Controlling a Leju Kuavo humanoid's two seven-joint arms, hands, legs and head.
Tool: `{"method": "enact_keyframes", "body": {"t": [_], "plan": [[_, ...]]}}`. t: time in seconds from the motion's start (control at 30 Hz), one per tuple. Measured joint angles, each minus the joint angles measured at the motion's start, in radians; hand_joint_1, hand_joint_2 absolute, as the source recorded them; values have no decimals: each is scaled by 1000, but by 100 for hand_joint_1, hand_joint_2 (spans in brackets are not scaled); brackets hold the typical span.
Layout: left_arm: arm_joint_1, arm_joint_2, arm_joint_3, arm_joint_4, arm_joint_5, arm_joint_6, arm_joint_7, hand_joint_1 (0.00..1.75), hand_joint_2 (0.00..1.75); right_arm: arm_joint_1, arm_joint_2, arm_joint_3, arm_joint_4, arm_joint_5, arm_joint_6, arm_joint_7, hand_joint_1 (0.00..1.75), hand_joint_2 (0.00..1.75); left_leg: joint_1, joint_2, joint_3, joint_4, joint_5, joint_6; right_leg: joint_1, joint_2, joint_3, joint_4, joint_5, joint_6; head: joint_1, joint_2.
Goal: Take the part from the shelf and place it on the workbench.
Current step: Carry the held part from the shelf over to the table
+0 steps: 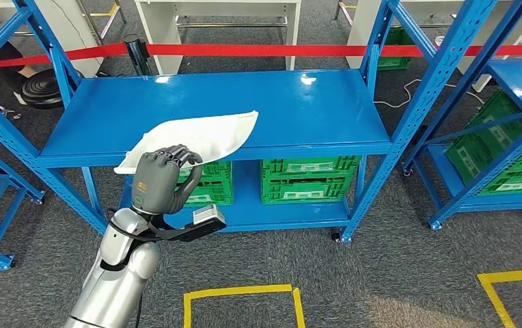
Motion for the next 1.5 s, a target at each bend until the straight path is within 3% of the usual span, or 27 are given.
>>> {"method": "enact_keyframes", "body": {"t": [0.07, 0.13, 0.2, 0.23, 0.27, 0.33, 0.4, 0.43, 0.47, 0.53, 0.57, 0.63, 0.7, 0.73, 0.8, 0.87, 0.93, 1.0, 1.07, 1.13, 1.2, 1.27, 1.3, 1.33, 1.4, 1.43, 1.5], "plan": [[-1, 11, -3, -26, -3, -11, 8, 159, 175, -1, 0, 0, 0, 4, 4, 3, 0, 175, 1, -1, -9, 5, -6, -12, -4, -4, -10, -7, 17, -13, 0, 0], [-9, 25, -5, -43, -4, -36, 14, 159, 175, -3, 0, -1, 0, 7, 8, -3, 0, 175, 3, -1, -32, 63, -69, -22, -8, -9, -27, -11, 37, -23, -2, 0], [-33, 41, -13, -49, -1, -80, 18, 159, 175, -5, 0, -1, 0, 10, 9, -12, 0, 175, 5, -1, -59, 175, -151, -32, -8, -12, -51, -10, 56, -27, -6, 0], [-49, 50, -19, -48, -1, -102, 21, 159, 175, -7, 0, -2, 0, 11, 10, -17, 0, 175, 5, -1, -64, 220, -167, -35, -7, -14, -65, -9, 66, -27, -6, 0], [-67, 57, -25, -45, -3, -119, 25, 159, 175, -8, 0, -3, 0, 13, 11, -20, 0, 175, 6, -1, -57, 240, -162, -38, -7, -16, -80, -7, 76, -26, -6, 0], [-104, 66, -32, -37, -8, -136, 33, 159, 175, -11, 0, -6, 0, 17, 13, -34, 0, 175, 10, -1, 5, 183, -112, -40, -8, -17, -107, -3, 96, -21, -6, 0], [-140, 69, -36, -32, -5, -144, 37, 159, 175, -12, 0, -8, 0, 19, 16, -53, 0, 175, 10, -2, 94, 59, -102, -36, -7, -17, -127, 1, 115, -10, -6, 0], [-156, 71, -37, -30, -1, -146, 38, 159, 175, -12, -1, -10, -1, 20, 17, -60, 0, 175, 9, -3, 120, 12, -109, -29, -6, -17, -132, 1, 125, -4, -6, 0], [-171, 73, -38, -29, 4, -148, 39, 159, 175, -11, -1, -12, -1, 20, 18, -64, 0, 175, 5, -4, 130, -13, -117, -20, -5, -17, -135, -2, 135, 2, -6, 0], [-190, 77, -39, -25, 12, -150, 39, 159, 175, -10, -1, -16, -1, 19, 19, -68, 0, 175, 2, -2, 117, -20, -105, 3, -7, -15, -138, -8, 151, 16, -8, 0], [-196, 79, -40, -24, 16, -151, 39, 159, 175, -10, -1, -18, -1, 19, 20, -73, 0, 175, 2, 0, 111, -21, -95, 15, -9, -14, -144, -2, 140, 22, -8, 0], [-205, 80, -41, -22, 23, -153, 39, 159, 175, -9, -1, -21, 0, 18, 21, -94, 0, 175, 3, 4, 90, -24, -71, 35, -12, -11, -168, 62, 63, 31, -8, 0], [-210, 83, -42, -19, 31, -156, 41, 159, 175, -9, -1, -23, 0, 19, 21, -122, 0, 175, 0, 5, 61, -22, -47, 41, -10, -9, -200, 187, -33, 34, -8, 0], [-210, 85, -42, -17, 34, -157, 43, 159, 175, -9, -1, -23, 0, 21, 21, -133, 0, 175, -2, 5, 44, -20, -36, 42, -10, -8, -207, 242, -54, 34, -8, 0], [-209, 91, -42, -11, 40, -158, 47, 159, 175, -9, -1, -23, 0, 26, 21, -142, 0, 175, -5, 5, 15, -16, -16, 41, -8, -7, -191, 283, -40, 30, -8, 0], [-209, 94, -43, -8, 43, -158, 49, 159, 175, -8, -1, -23, 0, 30, 21, -140, 0, 175, -5, 5, 2, -14, -8, 40, -6, -7, -170, 273, -16, 27, -8, 0], [-209, 94, -43, -8, 44, -158, 49, 159, 175, -8, -1, -23, 0, 30, 21, -139, 0, 175, -5, 5, 0, -14, -7, 40, -6, -7, -164, 266, -11, 27, -8, 0], [-209, 99, -43, -6, 47, -158, 51, 159, 175, -7, -1, -23, 0, 32, 21, -120, 0, 175, -6, 4, -11, -11, 2, 38, -3, -6, -109, 198, 11, 20, -8, 0], [-203, 114, -43, -4, 61, -155, 55, 159, 175, -9, -2, -23, -1, 37, 21, -21, 0, 175, -6, 5, -28, -13, 29, 22, 7, -4, -17, 57, 9, 4, -7, 0], [-192, 131, -43, -2, 76, -152, 56, 159, 175, -12, -3, -23, -1, 41, 19, 59, 0, 175, -5, 4, -39, -12, 44, 3, 8, -5, 18, -27, 3, -14, -7, 0], [-184, 145, -43, 1, 88, -152, 52, 159, 175, -14, -3, -23, -2, 38, 14, 53, 0, 175, -3, 2, -59, 36, -16, -8, 1, -11, -2, -34, 27, -27, -9, 0], [-178, 156, -43, 5, 98, -151, 47, 159, 175, -15, -3, -23, -3, 36, 1, 39, 0, 175, 1, 1, -87, 151, -116, -19, 1, -15, -26, -34, 50, -32, -12, 0], [-174, 160, -43, 8, 101, -151, 45, 159, 175, -16, -3, -23, -4, 38, -11, 27, 0, 175, 3, 1, -95, 211, -144, -24, 1, -17, -39, -33, 61, -32, -12, 0], [-171, 163, -43, 11, 104, -150, 43, 159, 175, -16, -3, -23, -4, 40, -27, 12, 0, 175, 5, 2, -93, 251, -147, -28, 0, -18, -52, -32, 72, -30, -12, 0], [-167, 168, -43, 17, 109, -150, 37, 159, 175, -16, -2, -24, -5, 38, -71, -21, 0, 175, 10, 2, -42, 232, -99, -32, -1, -20, -80, -29, 93, -25, -12, 0], [-166, 169, -43, 19, 112, -150, 33, 159, 175, -16, -1, -26, -5, 34, -97, -34, 0, 175, 12, 2, 6, 175, -78, -33, -2, -21, -92, -25, 102, -20, -12, 0], [-168, 169, -43, 20, 118, -150, 25, 159, 175, -18, 0, -30, -6, 31, -143, -47, 0, 175, 11, 0, 107, 36, -85, -28, -1, -21, -111, -18, 117, -9, -13, 0]]}}
